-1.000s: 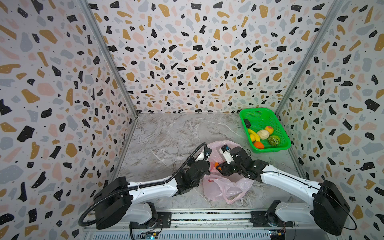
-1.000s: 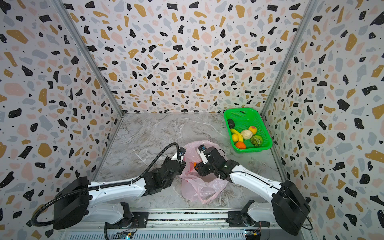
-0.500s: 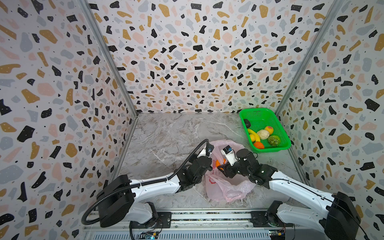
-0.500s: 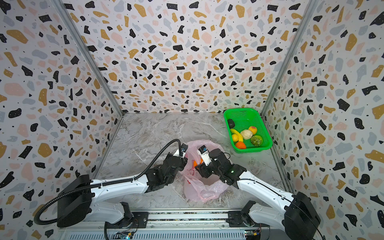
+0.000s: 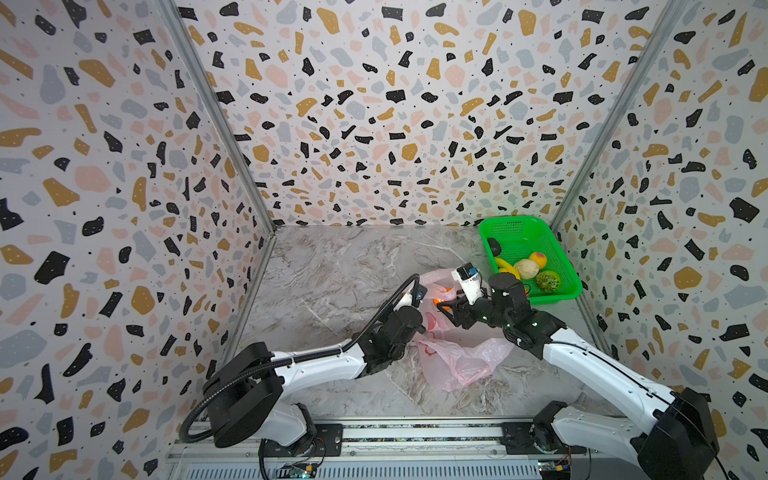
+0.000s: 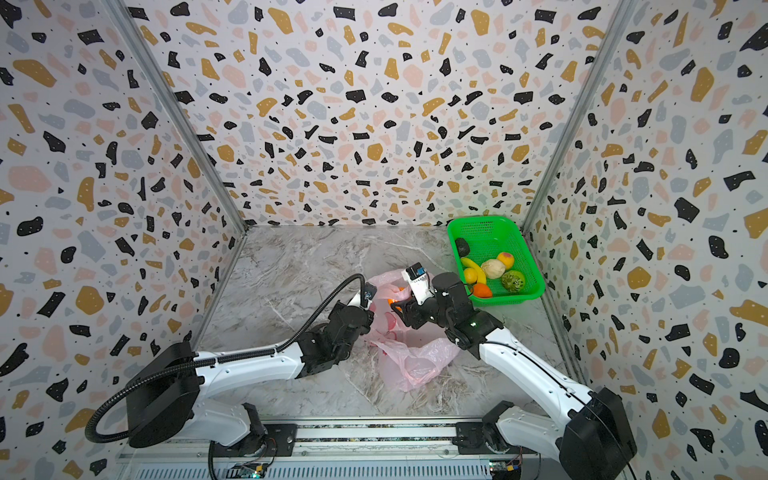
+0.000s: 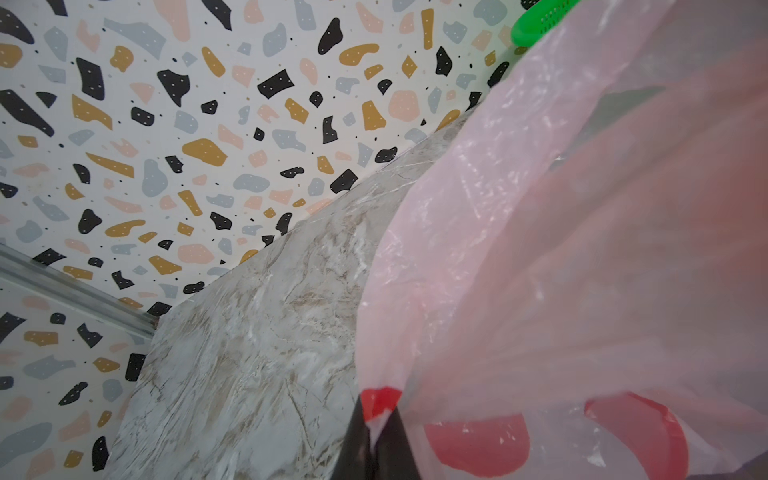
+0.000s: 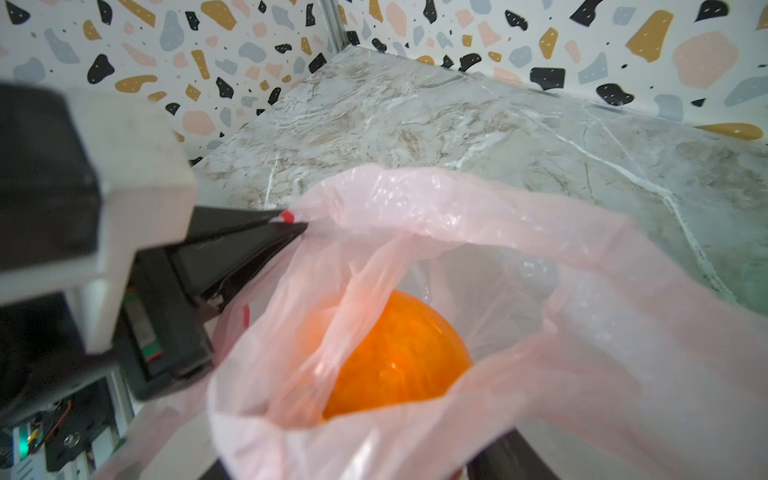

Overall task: Untie the knot of the plastic bag and take out the fruit
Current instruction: 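Lift the orange up out of the bag opening with the right gripper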

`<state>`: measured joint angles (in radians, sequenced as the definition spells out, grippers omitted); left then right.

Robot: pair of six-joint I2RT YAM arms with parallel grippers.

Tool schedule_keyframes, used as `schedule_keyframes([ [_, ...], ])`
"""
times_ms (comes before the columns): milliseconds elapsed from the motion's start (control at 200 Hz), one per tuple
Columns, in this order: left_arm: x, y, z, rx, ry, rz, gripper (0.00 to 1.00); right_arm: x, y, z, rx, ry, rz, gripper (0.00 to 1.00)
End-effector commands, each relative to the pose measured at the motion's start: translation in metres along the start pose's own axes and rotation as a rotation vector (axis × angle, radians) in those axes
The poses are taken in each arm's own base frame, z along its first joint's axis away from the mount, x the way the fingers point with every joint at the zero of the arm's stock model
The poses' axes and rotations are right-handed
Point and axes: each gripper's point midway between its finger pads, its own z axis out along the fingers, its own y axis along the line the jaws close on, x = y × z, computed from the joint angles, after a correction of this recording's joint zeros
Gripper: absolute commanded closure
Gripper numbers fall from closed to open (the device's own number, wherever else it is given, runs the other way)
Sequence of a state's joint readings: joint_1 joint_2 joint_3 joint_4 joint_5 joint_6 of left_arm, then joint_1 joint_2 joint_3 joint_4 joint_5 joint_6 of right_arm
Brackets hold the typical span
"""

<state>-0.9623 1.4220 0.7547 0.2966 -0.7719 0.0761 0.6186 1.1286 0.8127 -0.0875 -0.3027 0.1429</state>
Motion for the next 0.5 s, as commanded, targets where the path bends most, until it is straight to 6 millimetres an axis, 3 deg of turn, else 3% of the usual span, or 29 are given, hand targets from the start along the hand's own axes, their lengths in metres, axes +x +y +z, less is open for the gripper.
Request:
schedule_keyframes([
  [0,-0.015,0.029,0.003,-0.086,-0.012,-0.043,1.00,0.001,0.010,-0.008,-0.055,0.009,-0.027,0.39],
  [135,-0.013,0.045,0.006,-0.122,-0.003,-0.044,1.00,0.005,0.016,-0.012,-0.096,0.017,-0.032,0.39],
  [330,-0.032,0.050,0.001,-0.106,-0.043,-0.080,1.00,0.017,0.024,0.002,-0.099,0.116,-0.086,0.39],
  [491,-0.035,0.058,0.002,-0.151,-0.036,-0.051,1.00,0.027,0.041,0.012,-0.133,0.196,-0.149,0.39],
])
